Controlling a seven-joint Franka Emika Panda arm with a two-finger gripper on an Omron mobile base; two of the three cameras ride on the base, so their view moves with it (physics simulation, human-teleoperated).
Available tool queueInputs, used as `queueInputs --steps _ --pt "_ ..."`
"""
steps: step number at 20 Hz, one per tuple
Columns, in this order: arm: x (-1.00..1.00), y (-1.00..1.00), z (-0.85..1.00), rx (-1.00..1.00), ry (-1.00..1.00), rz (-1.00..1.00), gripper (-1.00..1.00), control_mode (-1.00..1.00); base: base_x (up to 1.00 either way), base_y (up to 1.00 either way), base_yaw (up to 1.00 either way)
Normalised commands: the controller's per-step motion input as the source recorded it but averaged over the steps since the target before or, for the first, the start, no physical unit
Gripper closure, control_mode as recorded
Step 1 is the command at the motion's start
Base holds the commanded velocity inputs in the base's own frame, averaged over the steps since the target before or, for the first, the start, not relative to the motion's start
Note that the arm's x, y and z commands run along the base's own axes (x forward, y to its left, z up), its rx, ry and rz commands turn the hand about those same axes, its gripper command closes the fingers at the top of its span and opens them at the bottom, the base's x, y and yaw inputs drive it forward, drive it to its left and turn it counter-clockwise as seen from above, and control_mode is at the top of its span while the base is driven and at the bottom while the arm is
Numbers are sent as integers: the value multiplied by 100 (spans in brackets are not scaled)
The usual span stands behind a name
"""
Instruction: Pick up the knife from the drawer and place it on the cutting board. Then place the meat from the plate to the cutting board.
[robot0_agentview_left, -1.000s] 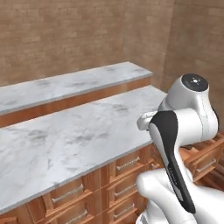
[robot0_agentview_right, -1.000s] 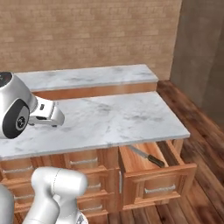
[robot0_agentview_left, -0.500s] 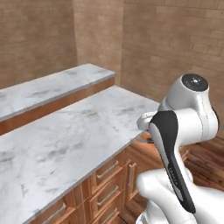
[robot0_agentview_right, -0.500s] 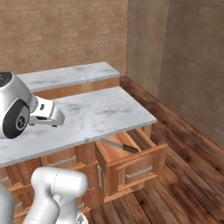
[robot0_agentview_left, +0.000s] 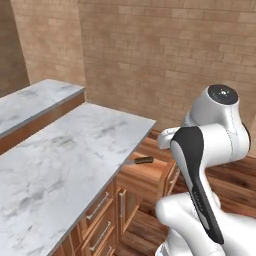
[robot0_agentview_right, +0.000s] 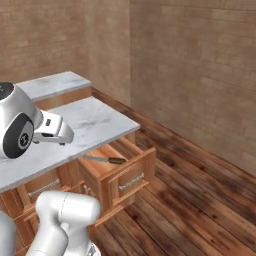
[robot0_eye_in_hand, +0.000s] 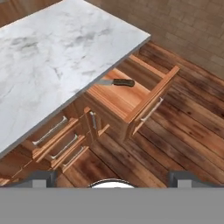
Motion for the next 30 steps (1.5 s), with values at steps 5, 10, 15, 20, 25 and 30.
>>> queueInputs --steps 5,10,15,20,25,30 --pt "0 0 0 0 0 0 -100 100 0 20 -23" --pt "0 0 0 0 0 0 -100 100 -2 38 -7" --pt "0 0 0 0 0 0 -100 100 0 74 -25" --pt "0 0 0 0 0 0 -100 100 23 52 -26" --pt "0 0 0 0 0 0 -100 100 15 54 -31" --pt "0 0 0 0 0 0 -100 100 0 7 -32"
